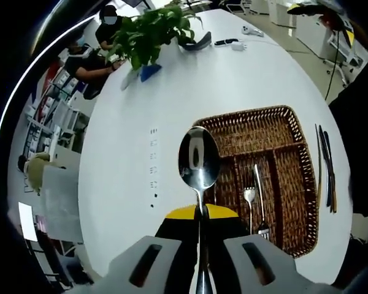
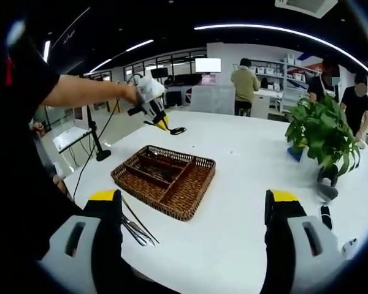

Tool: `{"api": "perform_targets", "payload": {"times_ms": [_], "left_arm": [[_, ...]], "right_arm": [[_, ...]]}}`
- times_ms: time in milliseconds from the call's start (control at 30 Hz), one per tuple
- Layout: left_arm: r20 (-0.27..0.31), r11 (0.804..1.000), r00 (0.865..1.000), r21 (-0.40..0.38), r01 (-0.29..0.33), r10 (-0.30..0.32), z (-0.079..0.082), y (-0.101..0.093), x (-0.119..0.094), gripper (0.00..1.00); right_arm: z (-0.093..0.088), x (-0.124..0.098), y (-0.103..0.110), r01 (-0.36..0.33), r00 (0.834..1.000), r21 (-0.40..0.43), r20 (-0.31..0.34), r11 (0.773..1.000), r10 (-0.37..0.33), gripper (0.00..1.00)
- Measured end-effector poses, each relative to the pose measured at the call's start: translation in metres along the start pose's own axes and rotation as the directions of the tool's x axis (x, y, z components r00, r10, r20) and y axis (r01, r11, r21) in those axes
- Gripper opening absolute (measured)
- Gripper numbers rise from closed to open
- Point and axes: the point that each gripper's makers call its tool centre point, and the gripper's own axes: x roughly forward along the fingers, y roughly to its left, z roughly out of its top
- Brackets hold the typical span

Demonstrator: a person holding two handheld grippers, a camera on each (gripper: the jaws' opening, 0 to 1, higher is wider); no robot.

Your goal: Arrange the knives, forks, and spoons in their matching storage slots by inserting each utensil handle-first until every utensil is classified and aligned in the correct compartment

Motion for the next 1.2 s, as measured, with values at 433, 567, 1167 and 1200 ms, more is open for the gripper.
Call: {"api": "perform_targets", "payload": {"times_ms": [433, 567, 1167, 1200], "left_arm": [[0.017, 1.000, 1.000, -0.025, -0.005, 0.006, -0.011, -0.002, 0.028, 0.00], [0.009, 0.999, 1.000, -0.035, -0.008, 0.008, -0.015, -0.005, 0.036, 0.00], [-0.012, 0.998, 1.000, -0.066, -0.001, 0.000, -0.030, -0.021, 0.069, 0.00], [-0.011, 0.998, 1.000, -0.069, 0.002, -0.003, -0.031, -0.022, 0.071, 0.00]], "right_arm": [[-0.003, 0.001, 0.004, 0.000, 1.000, 0.002, -0.016, 1.000, 0.000, 1.00], [0.000, -0.001, 0.004, 0.003, 1.000, -0.005, -0.009, 1.000, -0.003, 1.00], [0.003, -0.003, 0.005, 0.000, 1.000, 0.024, 0.019, 1.000, 0.000, 1.00], [0.003, -0.003, 0.005, 0.000, 1.000, 0.023, 0.017, 1.000, -0.001, 1.00]]}}
